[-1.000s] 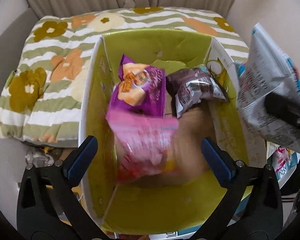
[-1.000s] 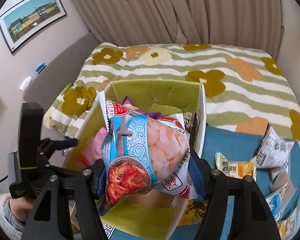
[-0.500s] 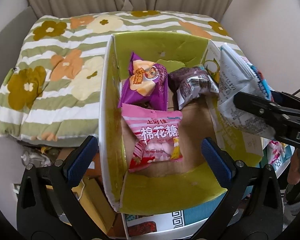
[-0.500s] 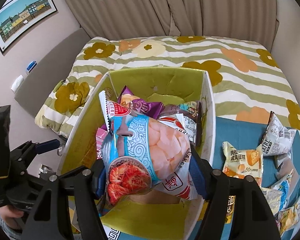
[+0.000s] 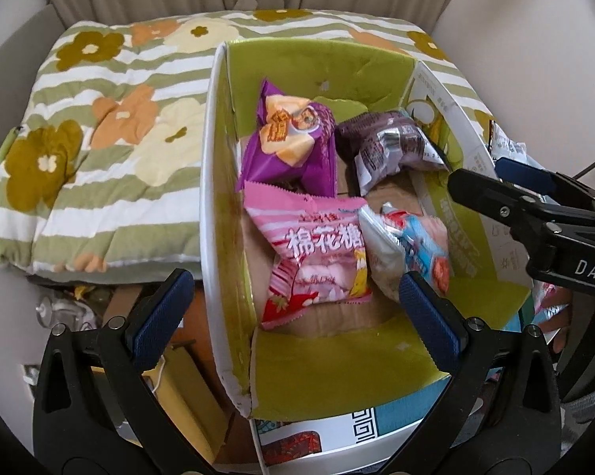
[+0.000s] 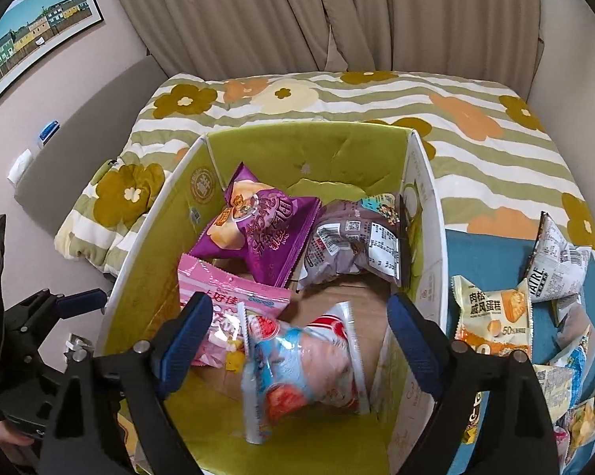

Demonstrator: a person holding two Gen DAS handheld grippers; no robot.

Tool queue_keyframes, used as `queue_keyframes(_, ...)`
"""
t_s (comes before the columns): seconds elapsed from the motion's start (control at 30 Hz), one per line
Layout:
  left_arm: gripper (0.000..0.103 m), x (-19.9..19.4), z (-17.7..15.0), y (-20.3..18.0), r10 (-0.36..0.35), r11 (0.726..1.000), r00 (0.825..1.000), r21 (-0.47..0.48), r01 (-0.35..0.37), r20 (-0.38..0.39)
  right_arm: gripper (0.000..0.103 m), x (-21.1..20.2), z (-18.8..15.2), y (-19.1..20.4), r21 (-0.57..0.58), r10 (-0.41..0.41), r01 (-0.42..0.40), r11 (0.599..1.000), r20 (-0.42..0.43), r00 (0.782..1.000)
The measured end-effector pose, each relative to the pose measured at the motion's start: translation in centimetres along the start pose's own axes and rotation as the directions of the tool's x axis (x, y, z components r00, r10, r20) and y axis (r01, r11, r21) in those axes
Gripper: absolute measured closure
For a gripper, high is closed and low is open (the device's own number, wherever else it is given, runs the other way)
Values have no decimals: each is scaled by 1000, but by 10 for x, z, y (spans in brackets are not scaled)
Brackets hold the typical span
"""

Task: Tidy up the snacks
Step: 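Release pink bag with left tool while right tool drops blue-red bag in box, then move both tools back over the remaining snack bags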

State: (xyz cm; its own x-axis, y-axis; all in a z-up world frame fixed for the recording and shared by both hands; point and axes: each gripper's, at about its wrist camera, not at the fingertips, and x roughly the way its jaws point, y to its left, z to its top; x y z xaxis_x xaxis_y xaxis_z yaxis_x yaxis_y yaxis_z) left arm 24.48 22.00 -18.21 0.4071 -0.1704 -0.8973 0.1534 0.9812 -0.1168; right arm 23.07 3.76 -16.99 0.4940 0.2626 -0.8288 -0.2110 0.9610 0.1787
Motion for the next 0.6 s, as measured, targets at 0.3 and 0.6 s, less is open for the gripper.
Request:
queue_keyframes(0.3,1,-19,-1,-3,10,1000,999,-17,-10,38,15,-23,-4,1,-15,7,-7,1000,17,1000)
queue_keyframes(0.6,1,-58,-5,-36,59,998,992,-22,-57,112,15,-68,-10,-14,-22,24,-22,1000,96,995)
